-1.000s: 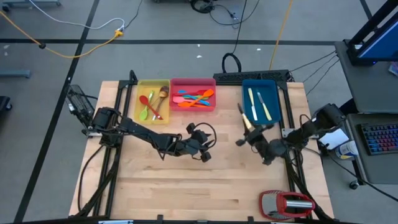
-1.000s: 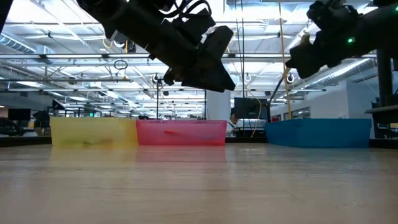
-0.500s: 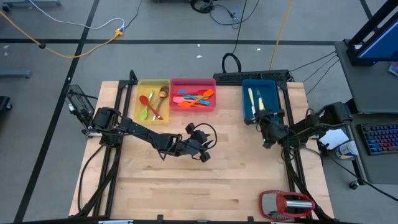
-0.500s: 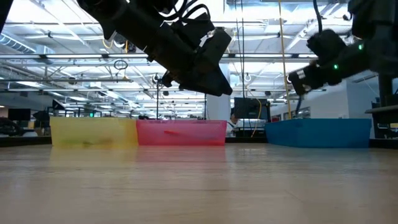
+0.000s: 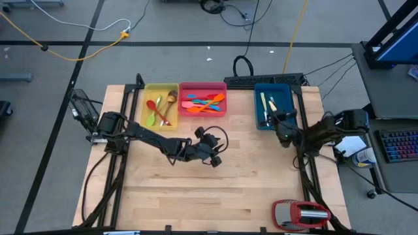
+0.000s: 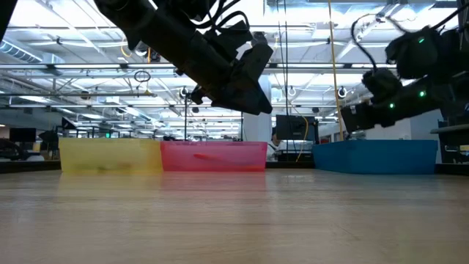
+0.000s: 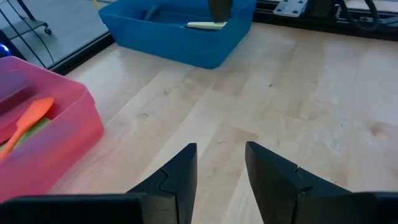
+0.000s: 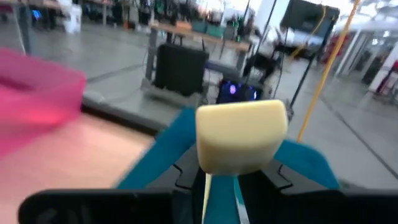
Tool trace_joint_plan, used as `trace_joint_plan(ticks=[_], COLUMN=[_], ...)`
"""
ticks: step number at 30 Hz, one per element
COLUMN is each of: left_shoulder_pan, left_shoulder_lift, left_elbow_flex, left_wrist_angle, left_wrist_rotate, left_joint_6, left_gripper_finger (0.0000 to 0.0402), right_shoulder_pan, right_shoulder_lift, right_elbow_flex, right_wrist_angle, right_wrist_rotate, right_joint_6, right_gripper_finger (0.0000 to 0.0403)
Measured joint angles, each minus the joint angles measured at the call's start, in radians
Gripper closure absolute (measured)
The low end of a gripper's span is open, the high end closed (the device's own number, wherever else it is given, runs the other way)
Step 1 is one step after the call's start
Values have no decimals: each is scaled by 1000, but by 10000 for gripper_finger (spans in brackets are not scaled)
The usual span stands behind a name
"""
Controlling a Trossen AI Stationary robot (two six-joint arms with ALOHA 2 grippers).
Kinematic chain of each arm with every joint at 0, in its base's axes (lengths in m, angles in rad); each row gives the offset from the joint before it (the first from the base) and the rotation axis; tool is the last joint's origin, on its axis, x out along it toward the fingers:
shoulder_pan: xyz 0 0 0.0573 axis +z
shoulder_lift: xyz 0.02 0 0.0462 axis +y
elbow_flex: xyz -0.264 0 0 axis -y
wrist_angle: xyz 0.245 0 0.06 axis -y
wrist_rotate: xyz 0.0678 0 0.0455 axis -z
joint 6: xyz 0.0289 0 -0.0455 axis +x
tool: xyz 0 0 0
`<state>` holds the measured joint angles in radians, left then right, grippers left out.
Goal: Pick & Place Kitchen Items
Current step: Put the yellow table knife into the blue bin
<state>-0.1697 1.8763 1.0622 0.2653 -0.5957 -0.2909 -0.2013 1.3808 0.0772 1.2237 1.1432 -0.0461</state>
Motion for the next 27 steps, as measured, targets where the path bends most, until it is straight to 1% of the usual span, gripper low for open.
trace_joint_plan(ticks=[2, 4, 11, 15, 17, 21, 25, 27], left_shoulder_pan=[6, 10, 27, 32, 35, 37, 39, 39], left_shoulder_lift=[0, 0, 0, 0, 0, 0, 0, 0], left_elbow_flex=[0, 0, 0, 0, 0, 0, 0, 0], left_wrist_angle=[0, 0, 0, 0, 0, 0, -1, -2], left_wrist_rotate=[0, 0, 0, 1, 1, 2, 2, 2], left_joint_6=[0, 0, 5, 7, 8, 26, 28, 28], left_gripper_finger=[261, 261, 261, 261, 261, 261, 261, 261], right_shoulder_pan=[-48, -90, -215, -267, -288, -326, -353, -356], right_shoulder_lift=[0, 0, 0, 0, 0, 0, 0, 0], right_elbow_flex=[0, 0, 0, 0, 0, 0, 0, 0], right_wrist_angle=[-78, -121, -144, -148, -146, -151, -168, -177], right_wrist_rotate=[-35, -64, -171, -300, -343, -395, -497, -521], right_joint_6=[66, 98, 115, 116, 115, 118, 165, 195], right_gripper_finger=[336, 337, 320, 314, 308, 287, 254, 235])
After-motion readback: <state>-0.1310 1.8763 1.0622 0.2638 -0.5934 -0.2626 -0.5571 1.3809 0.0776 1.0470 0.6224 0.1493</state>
